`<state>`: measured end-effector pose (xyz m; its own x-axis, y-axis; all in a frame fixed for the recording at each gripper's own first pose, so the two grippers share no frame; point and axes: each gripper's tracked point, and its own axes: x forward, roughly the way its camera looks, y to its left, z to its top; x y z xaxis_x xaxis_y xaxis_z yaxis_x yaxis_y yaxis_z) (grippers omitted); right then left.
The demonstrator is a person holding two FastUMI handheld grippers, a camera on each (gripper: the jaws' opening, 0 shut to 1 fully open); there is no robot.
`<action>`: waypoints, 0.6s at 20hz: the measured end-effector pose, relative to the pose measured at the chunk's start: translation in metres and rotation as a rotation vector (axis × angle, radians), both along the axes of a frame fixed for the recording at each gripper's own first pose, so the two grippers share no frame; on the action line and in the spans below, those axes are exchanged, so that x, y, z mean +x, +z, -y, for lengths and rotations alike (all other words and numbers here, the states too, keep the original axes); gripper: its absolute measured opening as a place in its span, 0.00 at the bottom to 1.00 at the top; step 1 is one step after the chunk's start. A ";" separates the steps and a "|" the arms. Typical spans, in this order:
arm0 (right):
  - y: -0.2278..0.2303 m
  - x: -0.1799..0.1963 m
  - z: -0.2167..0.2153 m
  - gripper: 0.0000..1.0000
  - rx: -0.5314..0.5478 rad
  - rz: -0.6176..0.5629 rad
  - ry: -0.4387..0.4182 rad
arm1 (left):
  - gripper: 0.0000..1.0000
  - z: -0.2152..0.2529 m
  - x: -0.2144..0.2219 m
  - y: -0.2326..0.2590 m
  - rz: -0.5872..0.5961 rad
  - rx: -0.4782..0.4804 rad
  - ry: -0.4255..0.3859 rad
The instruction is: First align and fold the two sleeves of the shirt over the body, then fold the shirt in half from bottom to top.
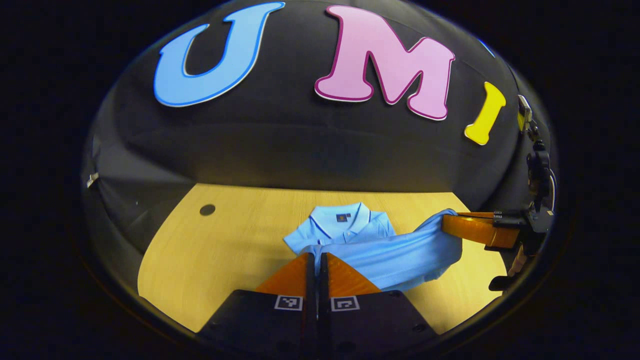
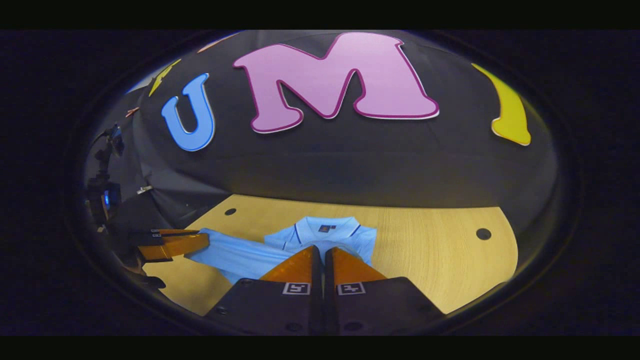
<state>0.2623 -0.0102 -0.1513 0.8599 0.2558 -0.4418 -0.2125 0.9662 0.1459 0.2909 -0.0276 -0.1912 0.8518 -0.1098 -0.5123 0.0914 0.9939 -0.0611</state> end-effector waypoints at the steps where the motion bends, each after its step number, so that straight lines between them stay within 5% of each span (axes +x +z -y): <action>1: -0.002 0.016 0.002 0.05 0.002 0.008 -0.004 | 0.06 0.000 0.016 0.000 0.009 0.004 -0.004; 12: -0.100 0.150 0.031 0.05 0.008 -0.013 -0.112 | 0.06 -0.008 0.177 -0.095 0.053 -0.035 -0.014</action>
<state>0.4124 -0.0414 -0.2517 0.8775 0.1622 -0.4514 -0.1015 0.9825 0.1559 0.4674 -0.0191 -0.2858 0.8758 -0.1390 -0.4621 0.1092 0.9899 -0.0908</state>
